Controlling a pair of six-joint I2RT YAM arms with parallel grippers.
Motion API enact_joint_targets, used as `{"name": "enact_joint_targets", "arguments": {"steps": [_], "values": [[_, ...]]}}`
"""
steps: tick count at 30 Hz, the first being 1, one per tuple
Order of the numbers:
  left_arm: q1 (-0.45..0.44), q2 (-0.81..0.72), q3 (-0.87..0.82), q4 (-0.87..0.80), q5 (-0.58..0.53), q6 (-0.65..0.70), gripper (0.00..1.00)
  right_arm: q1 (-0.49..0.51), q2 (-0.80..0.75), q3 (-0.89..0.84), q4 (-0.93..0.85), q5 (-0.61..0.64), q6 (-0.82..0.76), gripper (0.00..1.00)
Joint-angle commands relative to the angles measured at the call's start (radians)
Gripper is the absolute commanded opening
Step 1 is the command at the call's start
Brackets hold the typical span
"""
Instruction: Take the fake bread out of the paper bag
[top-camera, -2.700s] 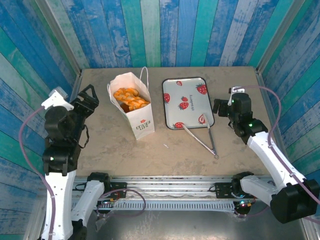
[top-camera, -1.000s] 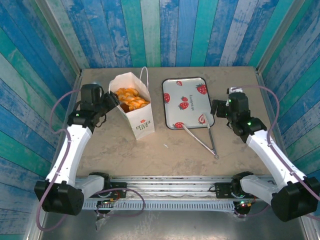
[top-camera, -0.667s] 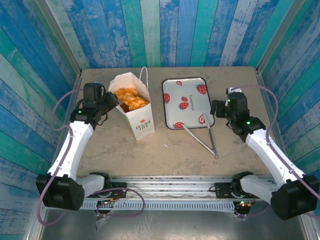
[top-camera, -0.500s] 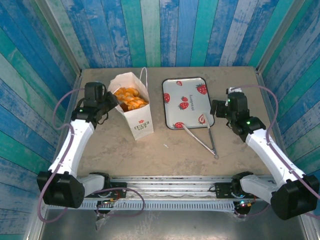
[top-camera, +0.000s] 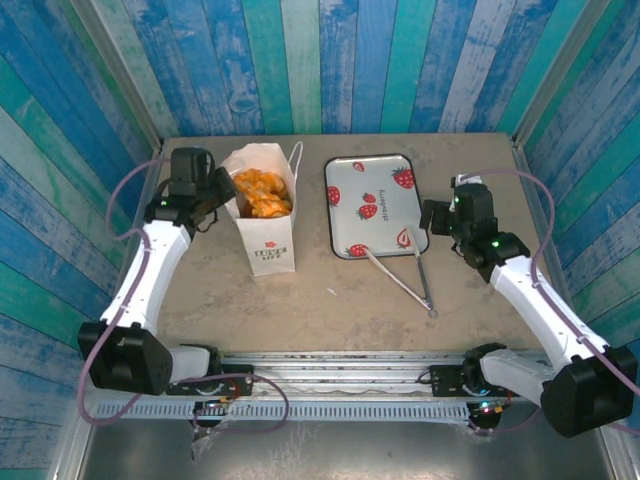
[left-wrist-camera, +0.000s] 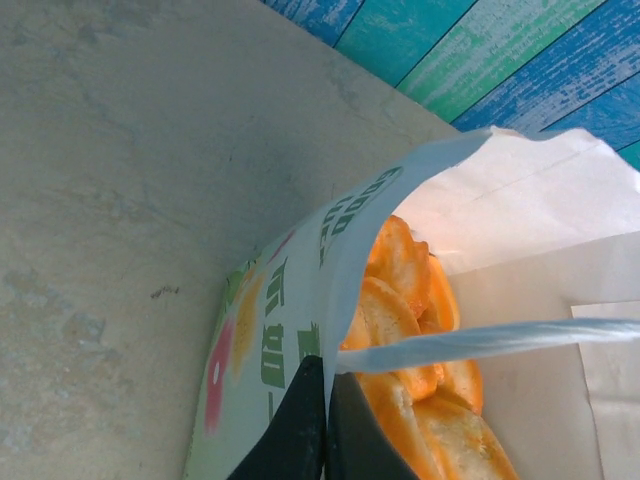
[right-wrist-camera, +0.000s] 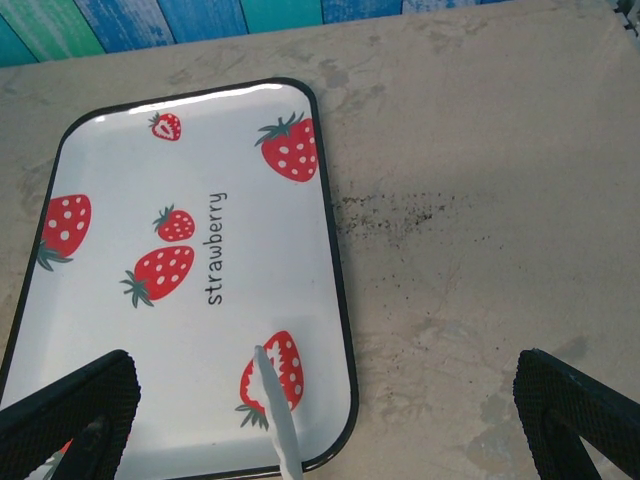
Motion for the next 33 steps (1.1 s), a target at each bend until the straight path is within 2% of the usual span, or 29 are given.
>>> {"name": "enact_joint_targets", "arguments": {"steps": [1,7,15,22,27,33], "values": [[-0.005,0.059,0.097,0.019,-0.038,0.091,0.0,0.005,0.007,0.009,-0.004,-0.005,0.005,1.0],[-0.04,0.15,0.217,0.018,-0.156,0.236,0.0,0.005,0.033,0.008,0.014,-0.015,0.017,1.0],[-0.071,0.26,0.272,0.181,-0.215,0.424,0.0,0.006,0.09,0.019,0.017,-0.026,0.026,1.0],[-0.101,0.406,0.4,0.235,-0.225,0.594,0.0,0.005,0.163,0.037,-0.01,-0.023,0.056,1.0],[-0.112,0.501,0.526,0.239,-0.204,0.672,0.0,0.003,0.226,0.06,-0.041,-0.014,0.091,1.0],[-0.142,0.577,0.594,0.263,-0.199,0.756,0.0,-0.006,0.272,0.057,-0.056,-0.017,0.138,1.0]]}}
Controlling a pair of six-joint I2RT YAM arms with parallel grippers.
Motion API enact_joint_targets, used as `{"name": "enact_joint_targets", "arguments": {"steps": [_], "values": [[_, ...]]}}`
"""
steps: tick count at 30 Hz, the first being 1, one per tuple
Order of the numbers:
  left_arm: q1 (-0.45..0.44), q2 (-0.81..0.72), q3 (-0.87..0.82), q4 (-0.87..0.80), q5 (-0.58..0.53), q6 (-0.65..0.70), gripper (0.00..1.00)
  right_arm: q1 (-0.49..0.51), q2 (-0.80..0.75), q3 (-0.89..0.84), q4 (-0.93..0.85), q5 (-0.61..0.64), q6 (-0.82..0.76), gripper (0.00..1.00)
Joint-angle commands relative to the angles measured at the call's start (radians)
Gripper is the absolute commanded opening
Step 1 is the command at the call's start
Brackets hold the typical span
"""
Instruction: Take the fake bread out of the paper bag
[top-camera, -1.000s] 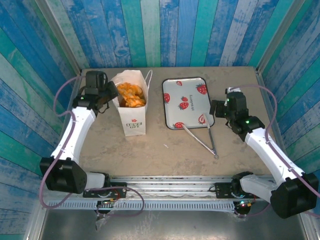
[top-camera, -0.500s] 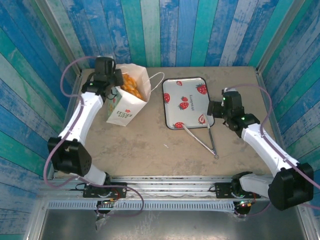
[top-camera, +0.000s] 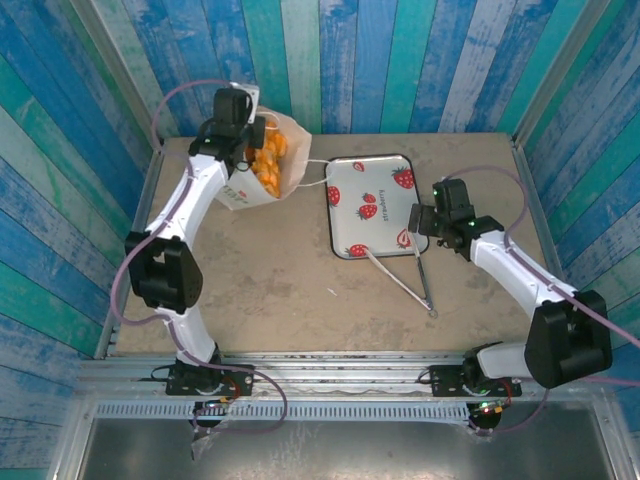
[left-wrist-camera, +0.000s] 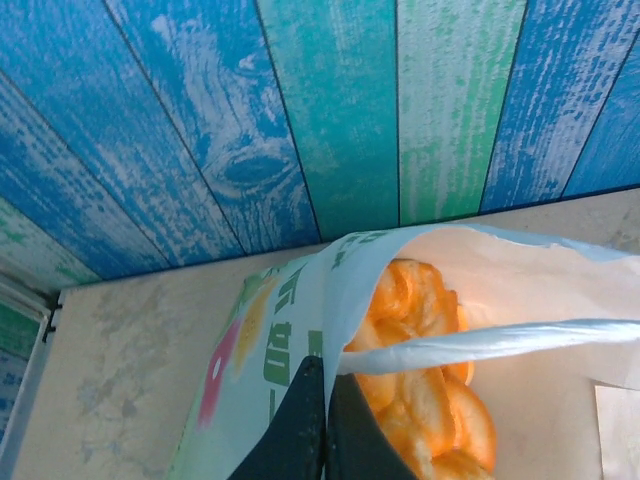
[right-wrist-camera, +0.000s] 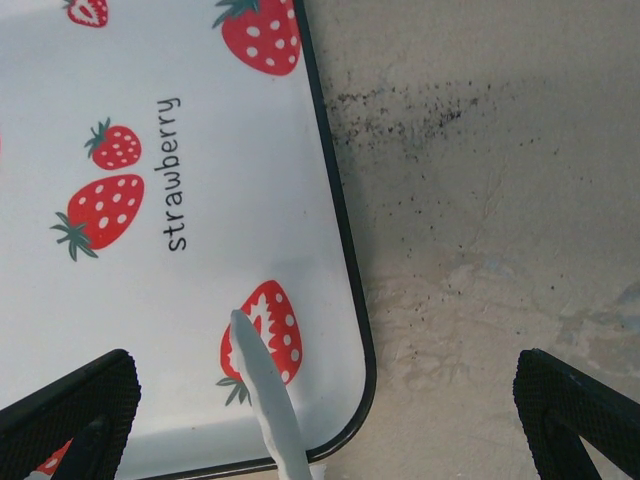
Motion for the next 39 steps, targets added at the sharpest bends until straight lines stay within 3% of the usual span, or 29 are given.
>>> {"name": "enact_joint_targets", "arguments": {"steps": [1,6,14,34,39], "values": [[-0.036,0.06,0.061,0.099,-0.006,0.095,0.0,-0.009,0.02,0.008,-0.036,0.001,0.047,1.0],[-0.085,0.088,0.06,0.124,-0.031,0.149,0.0,-0.037,0.011,-0.037,-0.041,-0.065,0.06,1.0],[-0.151,0.061,0.004,0.187,-0.044,0.198,0.0,-0.142,-0.078,-0.194,-0.011,-0.28,0.055,1.0],[-0.193,-0.023,-0.144,0.251,-0.036,0.191,0.0,-0.147,-0.257,-0.465,0.04,-0.54,0.108,1.0],[-0.195,-0.039,-0.159,0.264,-0.022,0.195,0.0,-0.139,-0.305,-0.505,0.023,-0.552,0.122,1.0]]}}
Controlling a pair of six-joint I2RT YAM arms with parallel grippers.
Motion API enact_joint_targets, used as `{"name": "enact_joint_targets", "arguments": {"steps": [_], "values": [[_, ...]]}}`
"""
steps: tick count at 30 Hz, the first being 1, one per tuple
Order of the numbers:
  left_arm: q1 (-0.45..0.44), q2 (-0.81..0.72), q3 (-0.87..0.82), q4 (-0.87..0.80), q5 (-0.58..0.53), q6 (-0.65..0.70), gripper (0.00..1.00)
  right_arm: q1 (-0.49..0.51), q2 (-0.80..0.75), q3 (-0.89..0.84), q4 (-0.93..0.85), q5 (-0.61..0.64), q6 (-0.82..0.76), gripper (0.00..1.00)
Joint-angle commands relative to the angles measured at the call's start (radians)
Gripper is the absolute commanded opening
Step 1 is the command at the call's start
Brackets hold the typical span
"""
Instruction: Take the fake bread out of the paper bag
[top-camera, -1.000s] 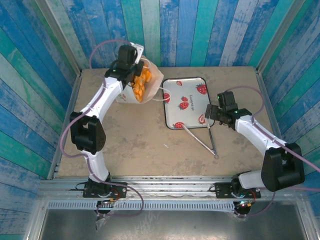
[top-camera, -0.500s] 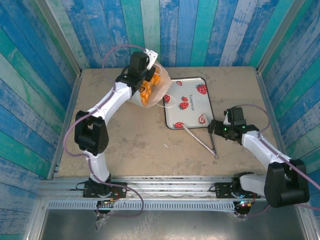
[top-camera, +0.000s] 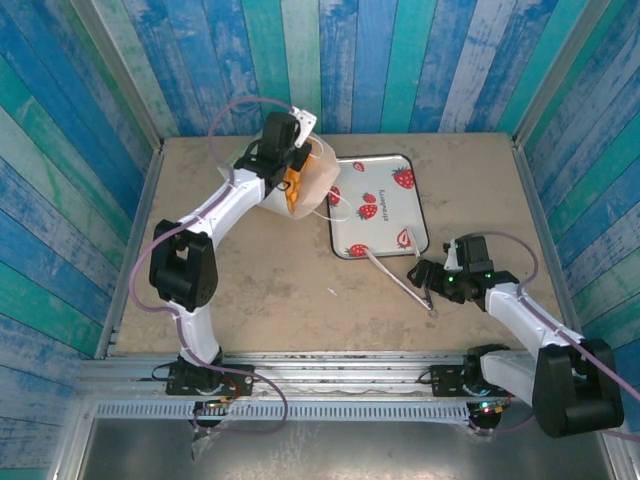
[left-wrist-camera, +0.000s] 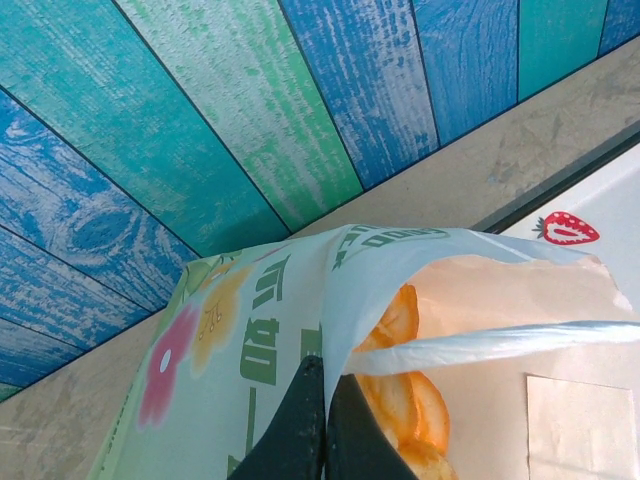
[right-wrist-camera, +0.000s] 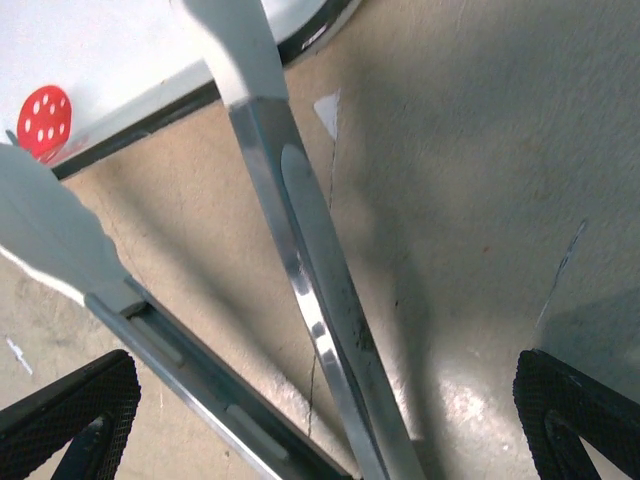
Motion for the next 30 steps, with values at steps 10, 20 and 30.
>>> {"name": "enact_joint_targets", "arguments": {"steps": [10,20,30], "values": [[-0.014,-0.117,-0.033,0.079,0.01,-0.009,0.0,0.116,-0.018,-0.03,-0.004,0.034,0.065,1.0],[-0.015,-0.128,-0.034,0.084,0.021,-0.011,0.0,0.308,0.008,0.023,-0.045,0.202,0.155,1.0],[-0.016,-0.149,-0.054,0.093,0.023,-0.019,0.0,0.553,0.159,0.143,-0.056,0.43,0.263,1.0]]}}
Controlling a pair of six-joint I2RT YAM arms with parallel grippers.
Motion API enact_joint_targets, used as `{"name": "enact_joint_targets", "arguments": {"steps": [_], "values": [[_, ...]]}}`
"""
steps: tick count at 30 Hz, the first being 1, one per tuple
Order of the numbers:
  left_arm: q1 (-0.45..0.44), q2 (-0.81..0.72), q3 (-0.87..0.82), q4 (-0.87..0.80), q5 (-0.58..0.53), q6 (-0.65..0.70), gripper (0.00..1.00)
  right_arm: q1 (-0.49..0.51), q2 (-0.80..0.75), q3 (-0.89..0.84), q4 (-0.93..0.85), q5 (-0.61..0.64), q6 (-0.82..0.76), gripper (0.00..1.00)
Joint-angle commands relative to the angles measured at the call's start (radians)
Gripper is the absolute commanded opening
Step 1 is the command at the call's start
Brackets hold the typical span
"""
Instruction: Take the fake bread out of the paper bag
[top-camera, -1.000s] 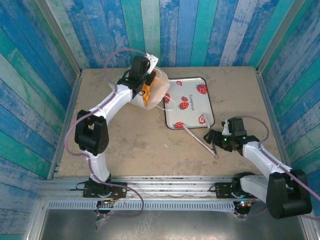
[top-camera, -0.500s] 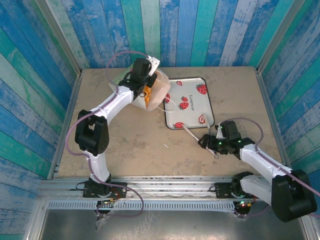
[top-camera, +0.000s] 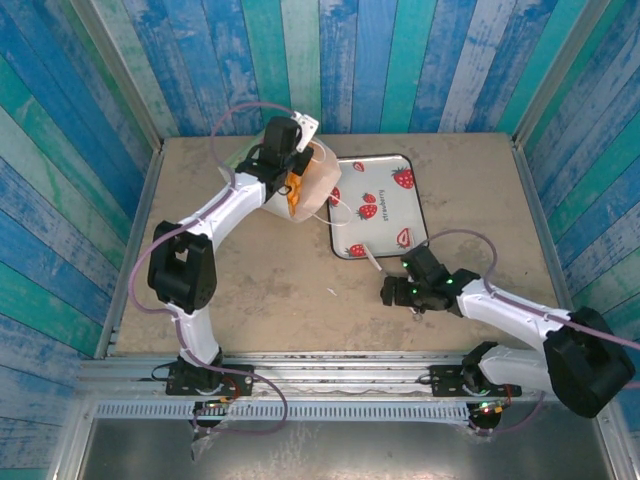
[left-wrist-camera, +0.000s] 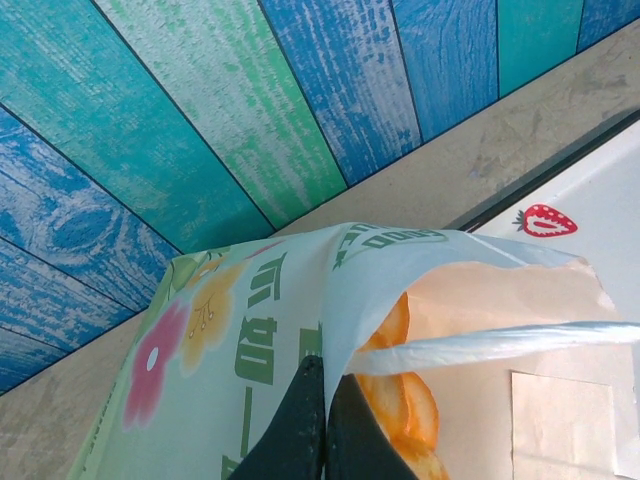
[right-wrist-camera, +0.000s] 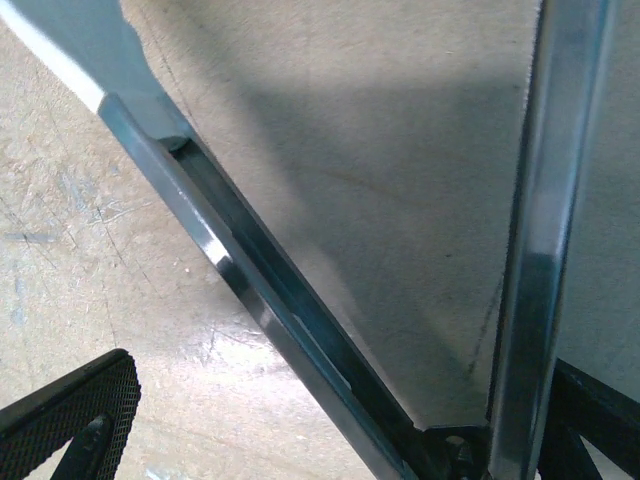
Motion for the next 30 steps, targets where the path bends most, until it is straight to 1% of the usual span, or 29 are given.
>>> {"name": "enact_joint_targets", "arguments": {"steps": [1,4,7,14,17,24,30], "values": [[-0.004,-0.132,-0.011,0.067,0.013,-0.015,0.0,0.069,0.049,0.065,-0.011,0.121,0.053,1.0],[-0.004,-0.143,-0.021,0.076,0.009,-0.016,0.0,0.131,0.114,0.119,-0.042,0.19,0.068,1.0],[-0.004,-0.155,-0.034,0.081,0.011,-0.018,0.0,0.162,0.168,0.152,-0.083,0.253,0.098,1.0],[-0.004,-0.182,-0.071,0.096,0.023,-0.03,0.0,0.169,0.214,0.115,-0.074,0.341,0.176,1.0],[-0.004,-0.191,-0.082,0.097,0.019,-0.034,0.0,0.169,0.208,0.087,-0.036,0.345,0.166,1.0],[-0.004,-0.201,-0.095,0.098,0.018,-0.043,0.0,0.173,0.211,0.034,0.05,0.318,0.121,0.94],[-0.005,-0.216,-0.1,0.099,0.023,-0.05,0.0,0.174,0.219,0.019,0.101,0.32,0.1,0.91]]}}
